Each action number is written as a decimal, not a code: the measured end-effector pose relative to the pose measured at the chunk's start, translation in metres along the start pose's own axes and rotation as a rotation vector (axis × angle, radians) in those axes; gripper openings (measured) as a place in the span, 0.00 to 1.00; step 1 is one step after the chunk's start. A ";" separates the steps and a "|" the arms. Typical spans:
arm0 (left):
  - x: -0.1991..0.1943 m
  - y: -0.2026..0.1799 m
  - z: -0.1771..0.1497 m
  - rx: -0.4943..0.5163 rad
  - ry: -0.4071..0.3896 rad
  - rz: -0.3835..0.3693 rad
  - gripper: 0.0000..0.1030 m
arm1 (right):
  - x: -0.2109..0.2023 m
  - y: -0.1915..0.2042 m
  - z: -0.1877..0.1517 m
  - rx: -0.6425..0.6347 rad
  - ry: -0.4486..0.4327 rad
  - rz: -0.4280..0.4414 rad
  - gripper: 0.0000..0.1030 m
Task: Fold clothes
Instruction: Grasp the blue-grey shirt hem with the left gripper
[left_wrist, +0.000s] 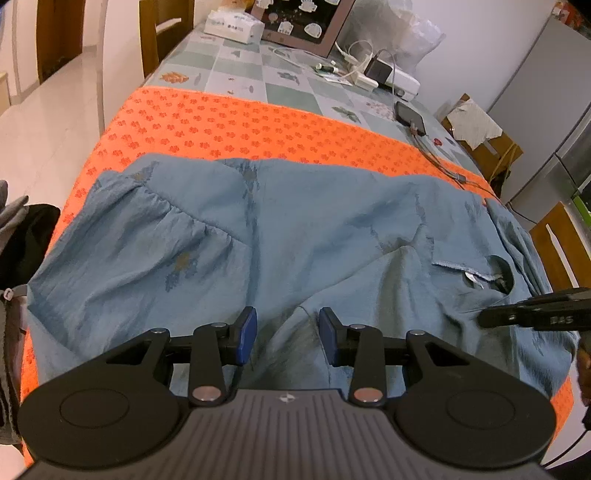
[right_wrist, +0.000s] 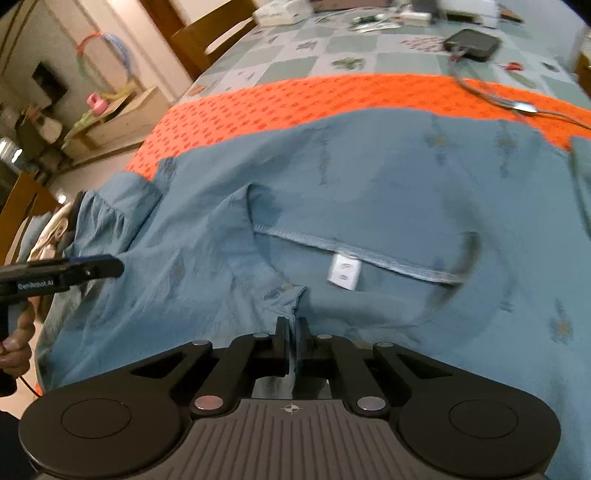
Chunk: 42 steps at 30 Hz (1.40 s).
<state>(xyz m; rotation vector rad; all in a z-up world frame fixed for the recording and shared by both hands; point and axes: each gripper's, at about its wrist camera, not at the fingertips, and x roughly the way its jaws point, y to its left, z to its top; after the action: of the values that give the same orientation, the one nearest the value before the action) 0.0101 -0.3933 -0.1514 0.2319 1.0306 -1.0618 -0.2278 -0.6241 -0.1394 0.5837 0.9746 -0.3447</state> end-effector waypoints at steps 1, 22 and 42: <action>0.001 0.001 0.001 -0.001 0.002 -0.007 0.41 | -0.006 -0.003 -0.002 0.016 -0.006 -0.015 0.05; 0.010 -0.016 -0.016 0.046 0.136 -0.124 0.42 | -0.040 -0.016 -0.034 0.035 -0.020 -0.152 0.13; -0.046 -0.039 -0.081 0.164 0.123 -0.015 0.09 | -0.015 0.032 0.003 -0.205 -0.014 0.025 0.19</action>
<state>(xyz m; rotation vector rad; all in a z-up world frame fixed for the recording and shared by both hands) -0.0733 -0.3356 -0.1472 0.4276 1.0566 -1.1583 -0.2173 -0.6005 -0.1151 0.4061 0.9745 -0.2229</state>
